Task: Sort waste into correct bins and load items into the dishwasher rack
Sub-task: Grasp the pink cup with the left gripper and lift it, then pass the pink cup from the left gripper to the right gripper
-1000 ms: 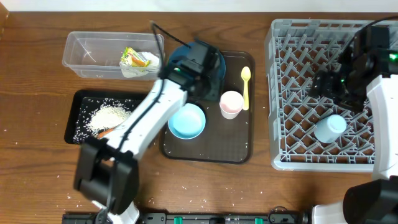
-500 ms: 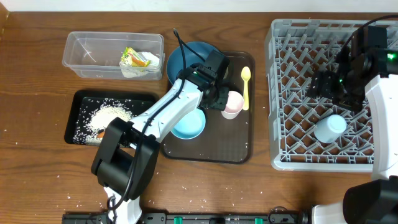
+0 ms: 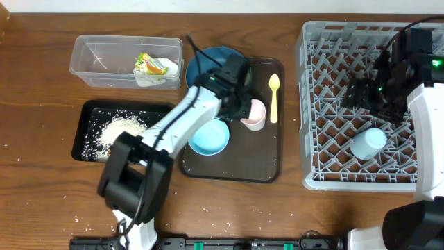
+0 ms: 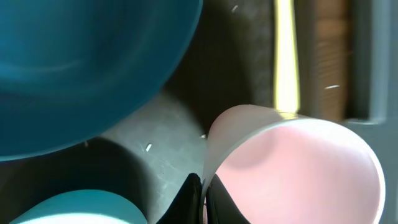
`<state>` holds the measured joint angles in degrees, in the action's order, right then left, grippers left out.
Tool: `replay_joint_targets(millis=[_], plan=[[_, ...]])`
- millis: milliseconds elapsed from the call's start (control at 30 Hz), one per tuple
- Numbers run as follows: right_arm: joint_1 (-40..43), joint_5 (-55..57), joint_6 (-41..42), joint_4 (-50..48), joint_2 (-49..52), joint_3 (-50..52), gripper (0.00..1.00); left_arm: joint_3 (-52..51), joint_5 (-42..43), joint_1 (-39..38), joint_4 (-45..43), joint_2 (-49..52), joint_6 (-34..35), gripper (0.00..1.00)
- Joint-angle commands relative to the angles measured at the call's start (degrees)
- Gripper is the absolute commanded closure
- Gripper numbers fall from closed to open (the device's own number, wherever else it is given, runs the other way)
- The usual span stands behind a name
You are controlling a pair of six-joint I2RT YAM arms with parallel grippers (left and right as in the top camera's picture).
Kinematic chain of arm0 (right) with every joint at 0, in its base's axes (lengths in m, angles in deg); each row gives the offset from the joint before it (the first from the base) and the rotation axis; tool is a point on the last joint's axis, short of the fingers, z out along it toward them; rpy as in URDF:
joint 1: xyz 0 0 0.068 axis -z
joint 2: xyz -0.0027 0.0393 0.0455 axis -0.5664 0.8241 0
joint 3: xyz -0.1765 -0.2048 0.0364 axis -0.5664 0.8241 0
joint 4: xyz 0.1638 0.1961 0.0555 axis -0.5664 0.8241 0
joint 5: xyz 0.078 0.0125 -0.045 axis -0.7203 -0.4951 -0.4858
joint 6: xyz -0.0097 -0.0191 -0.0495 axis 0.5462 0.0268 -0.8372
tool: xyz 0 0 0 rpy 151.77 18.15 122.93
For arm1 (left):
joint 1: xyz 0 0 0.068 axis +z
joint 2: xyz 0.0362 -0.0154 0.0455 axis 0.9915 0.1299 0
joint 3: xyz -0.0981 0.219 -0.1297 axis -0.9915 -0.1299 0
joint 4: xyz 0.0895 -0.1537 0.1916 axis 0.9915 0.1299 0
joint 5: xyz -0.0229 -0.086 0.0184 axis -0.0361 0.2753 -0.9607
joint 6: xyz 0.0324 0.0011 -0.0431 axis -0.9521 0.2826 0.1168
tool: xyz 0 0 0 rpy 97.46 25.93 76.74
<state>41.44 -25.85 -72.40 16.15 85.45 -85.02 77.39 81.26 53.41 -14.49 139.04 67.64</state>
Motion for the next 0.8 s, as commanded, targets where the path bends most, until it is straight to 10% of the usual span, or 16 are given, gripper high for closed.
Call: replay_joint_targets(millis=[0,367,767], plan=[[-1.42,-12.5,-5.64,-2.19,0.28,-0.9,0.14,0.96,14.88,5.31,0.09,-5.55,1.14,0.94],[-13.31,-42.58,-12.46,-21.29,0.28,-0.9,0.13,0.94,60.57,19.98,-0.35,-6.99,0.11,0.94],[-22.12,-44.24,-12.48,-32.11,0.28,-0.9,0.16,0.94,73.99,22.84,-2.93,-7.17,0.33,0.94]])
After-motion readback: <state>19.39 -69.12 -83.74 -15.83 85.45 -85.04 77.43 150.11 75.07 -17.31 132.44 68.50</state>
